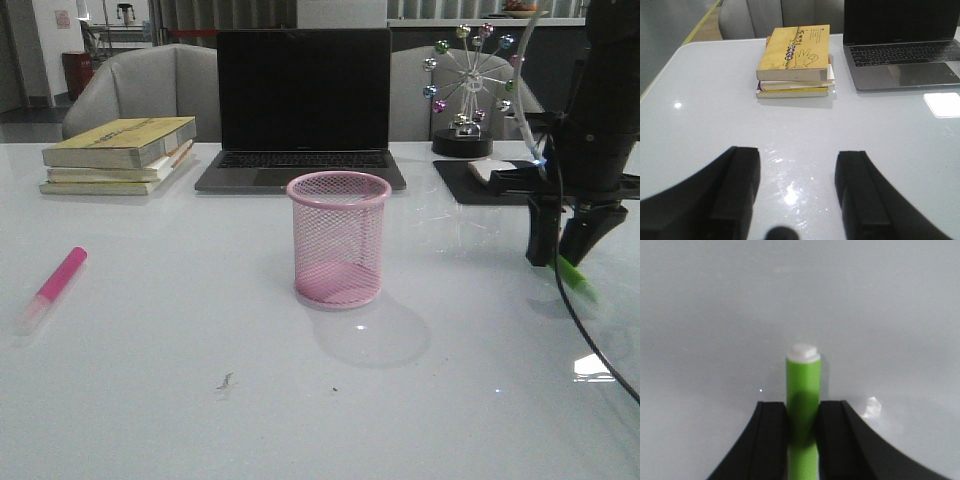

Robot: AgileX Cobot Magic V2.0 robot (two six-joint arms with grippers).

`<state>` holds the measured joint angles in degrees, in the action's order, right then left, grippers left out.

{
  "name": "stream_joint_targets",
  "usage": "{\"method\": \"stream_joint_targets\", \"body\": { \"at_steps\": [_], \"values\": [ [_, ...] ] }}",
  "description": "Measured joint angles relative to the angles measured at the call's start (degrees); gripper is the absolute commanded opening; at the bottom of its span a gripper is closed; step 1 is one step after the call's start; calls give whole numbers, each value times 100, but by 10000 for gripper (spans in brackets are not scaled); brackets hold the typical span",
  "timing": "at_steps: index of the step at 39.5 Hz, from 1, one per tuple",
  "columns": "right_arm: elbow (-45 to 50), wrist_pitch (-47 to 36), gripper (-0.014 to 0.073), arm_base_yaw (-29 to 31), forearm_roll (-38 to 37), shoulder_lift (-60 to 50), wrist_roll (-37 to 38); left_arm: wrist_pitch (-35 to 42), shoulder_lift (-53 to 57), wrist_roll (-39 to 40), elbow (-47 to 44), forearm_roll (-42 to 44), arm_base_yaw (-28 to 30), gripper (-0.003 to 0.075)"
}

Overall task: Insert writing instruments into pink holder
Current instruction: 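Lift the green marker and carry it over the pink holder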

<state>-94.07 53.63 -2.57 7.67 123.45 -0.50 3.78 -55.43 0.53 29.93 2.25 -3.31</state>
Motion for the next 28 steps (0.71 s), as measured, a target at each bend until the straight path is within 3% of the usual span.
{"method": "stream_joint_targets", "body": {
  "at_steps": [16, 28],
  "values": [
    [69, -1480, 29, -875, 122, -2058, -226, -26, 0, 0, 0, 0, 0, 416],
    [919, -3416, 29, -1999, 127, -2656, -247, -26, 0, 0, 0, 0, 0, 416]
  ]
}}
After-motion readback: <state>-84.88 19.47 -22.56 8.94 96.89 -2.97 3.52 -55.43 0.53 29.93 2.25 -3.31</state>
